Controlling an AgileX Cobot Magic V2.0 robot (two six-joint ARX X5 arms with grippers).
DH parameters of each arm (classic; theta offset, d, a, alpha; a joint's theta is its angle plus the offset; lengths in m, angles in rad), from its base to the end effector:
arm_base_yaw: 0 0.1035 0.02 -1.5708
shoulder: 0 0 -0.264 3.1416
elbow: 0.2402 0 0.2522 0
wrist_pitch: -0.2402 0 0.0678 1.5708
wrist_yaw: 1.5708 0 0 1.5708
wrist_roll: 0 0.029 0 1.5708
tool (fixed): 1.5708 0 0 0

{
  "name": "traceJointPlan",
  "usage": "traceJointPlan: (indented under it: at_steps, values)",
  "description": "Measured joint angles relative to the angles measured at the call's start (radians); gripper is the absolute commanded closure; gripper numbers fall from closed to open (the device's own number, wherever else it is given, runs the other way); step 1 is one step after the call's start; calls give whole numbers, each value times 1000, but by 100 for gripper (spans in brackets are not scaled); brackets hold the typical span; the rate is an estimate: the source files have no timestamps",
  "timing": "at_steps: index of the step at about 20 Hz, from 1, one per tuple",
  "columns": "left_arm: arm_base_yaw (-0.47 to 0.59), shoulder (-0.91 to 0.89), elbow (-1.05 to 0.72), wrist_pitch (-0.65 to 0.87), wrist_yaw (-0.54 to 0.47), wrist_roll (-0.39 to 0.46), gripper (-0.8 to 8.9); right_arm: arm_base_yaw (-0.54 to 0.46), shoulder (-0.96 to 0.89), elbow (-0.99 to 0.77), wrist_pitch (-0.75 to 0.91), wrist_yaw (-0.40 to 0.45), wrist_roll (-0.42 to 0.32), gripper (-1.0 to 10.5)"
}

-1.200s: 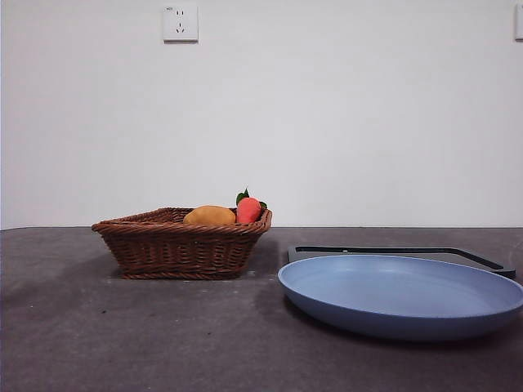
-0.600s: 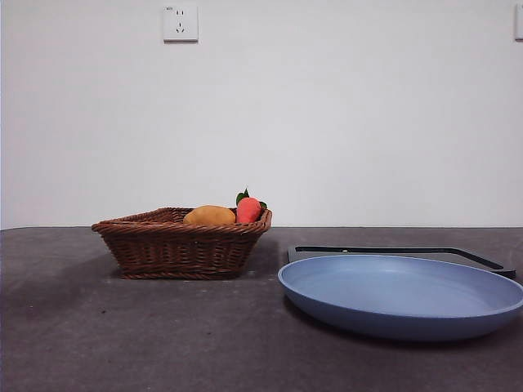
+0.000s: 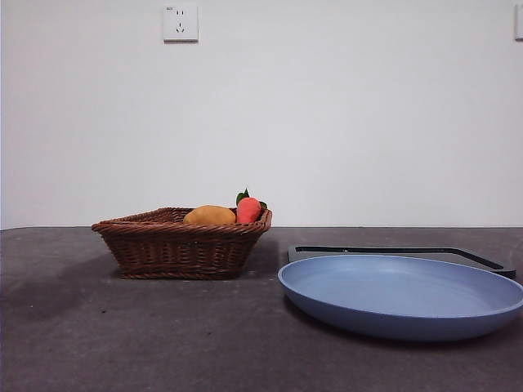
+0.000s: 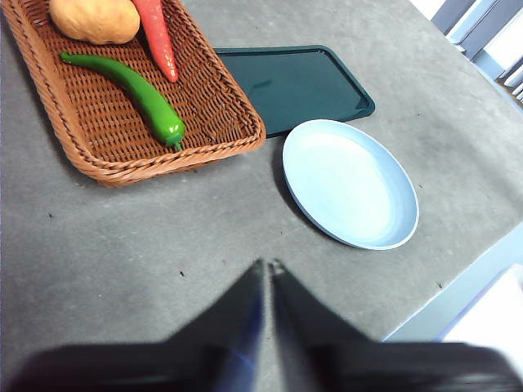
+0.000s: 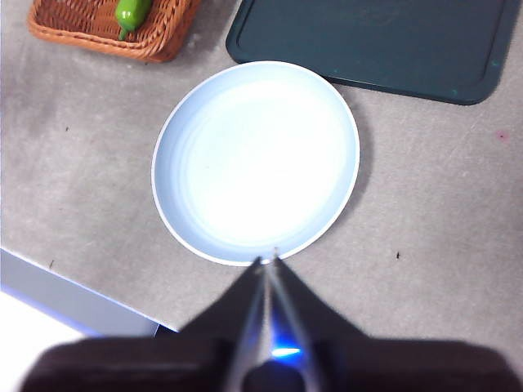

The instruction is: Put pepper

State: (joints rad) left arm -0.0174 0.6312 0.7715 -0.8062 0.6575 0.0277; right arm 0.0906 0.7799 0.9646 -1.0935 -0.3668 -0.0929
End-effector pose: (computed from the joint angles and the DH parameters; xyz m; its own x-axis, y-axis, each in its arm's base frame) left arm 0.1121 -0.0197 0.2969 0.6117 -0.6219 -0.4890 0.5112 0.7824 -0.3556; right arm 0.1190 0.0212 0.3183 0.5390 0.4091 -0.7363 -0.3756 0.8992 0.2246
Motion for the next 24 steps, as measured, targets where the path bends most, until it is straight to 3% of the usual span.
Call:
traceJointPlan:
  at_steps: [2, 10, 24]
  values:
    - [0, 2, 0, 2, 0, 2, 430, 0, 1, 0, 0, 0, -2, 646]
    - [0, 2, 0, 13, 0, -1, 424, 0, 93, 0, 14, 0, 0, 622]
    - [0, 2, 0, 14, 1, -2, 424, 0, 676, 0, 313, 3, 10, 623]
